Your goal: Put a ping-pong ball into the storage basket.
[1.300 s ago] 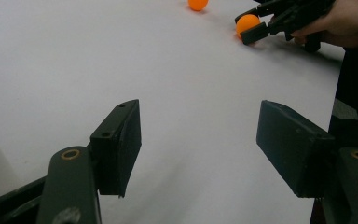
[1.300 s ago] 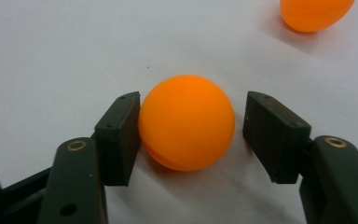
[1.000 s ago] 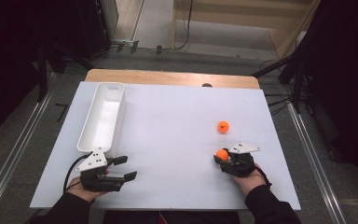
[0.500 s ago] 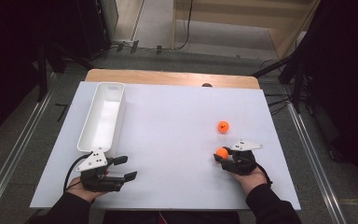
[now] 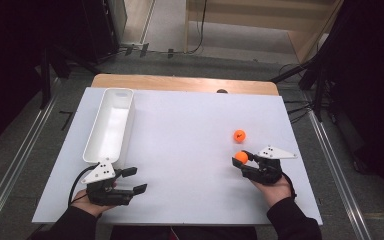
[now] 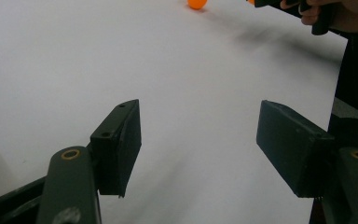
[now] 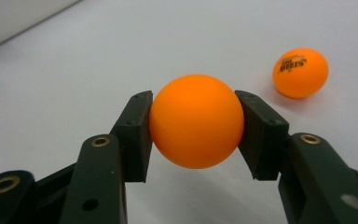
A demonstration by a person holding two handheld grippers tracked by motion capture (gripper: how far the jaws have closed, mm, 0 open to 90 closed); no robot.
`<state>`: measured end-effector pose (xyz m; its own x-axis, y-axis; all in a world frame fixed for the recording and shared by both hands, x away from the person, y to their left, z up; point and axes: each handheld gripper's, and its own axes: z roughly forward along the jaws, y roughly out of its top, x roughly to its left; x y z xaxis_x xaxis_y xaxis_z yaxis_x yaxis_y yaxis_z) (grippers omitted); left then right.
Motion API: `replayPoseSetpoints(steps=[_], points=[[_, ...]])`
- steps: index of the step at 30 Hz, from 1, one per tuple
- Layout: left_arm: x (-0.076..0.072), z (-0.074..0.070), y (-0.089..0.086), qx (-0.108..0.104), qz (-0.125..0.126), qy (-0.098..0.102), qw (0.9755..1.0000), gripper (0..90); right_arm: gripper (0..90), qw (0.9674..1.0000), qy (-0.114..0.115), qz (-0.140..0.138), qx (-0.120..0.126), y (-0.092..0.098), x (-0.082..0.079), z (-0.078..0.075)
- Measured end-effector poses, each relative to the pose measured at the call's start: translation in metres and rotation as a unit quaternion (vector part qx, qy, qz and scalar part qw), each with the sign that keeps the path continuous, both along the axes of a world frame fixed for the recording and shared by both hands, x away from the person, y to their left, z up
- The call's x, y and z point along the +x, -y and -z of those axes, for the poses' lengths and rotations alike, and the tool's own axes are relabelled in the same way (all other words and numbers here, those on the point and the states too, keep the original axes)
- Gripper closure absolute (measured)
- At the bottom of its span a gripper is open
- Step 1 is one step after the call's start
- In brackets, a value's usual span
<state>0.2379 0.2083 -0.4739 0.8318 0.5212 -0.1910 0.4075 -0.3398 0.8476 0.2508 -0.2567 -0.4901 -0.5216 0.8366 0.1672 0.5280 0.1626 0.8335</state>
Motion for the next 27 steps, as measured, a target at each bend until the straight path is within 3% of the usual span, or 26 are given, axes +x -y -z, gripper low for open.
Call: replayPoseSetpoints(steps=[8, 11, 27], points=[[0.000, 0.000, 0.001, -0.001, 0.002, 0.001, 1.0000, 31.4, 48.3, 0.9993, 0.027, -0.008, 0.023, -0.002, -0.007, -0.014], [0.000, 0.000, 0.000, 0.000, 0.001, 0.001, 1.0000, 31.4, 48.3, 0.9992, 0.034, -0.011, 0.019, -0.003, -0.007, -0.014], [0.002, 0.001, -0.001, 0.001, -0.003, 0.000, 1.0000, 31.4, 48.3, 0.9993, 0.019, -0.024, 0.020, -0.009, -0.006, -0.014]])
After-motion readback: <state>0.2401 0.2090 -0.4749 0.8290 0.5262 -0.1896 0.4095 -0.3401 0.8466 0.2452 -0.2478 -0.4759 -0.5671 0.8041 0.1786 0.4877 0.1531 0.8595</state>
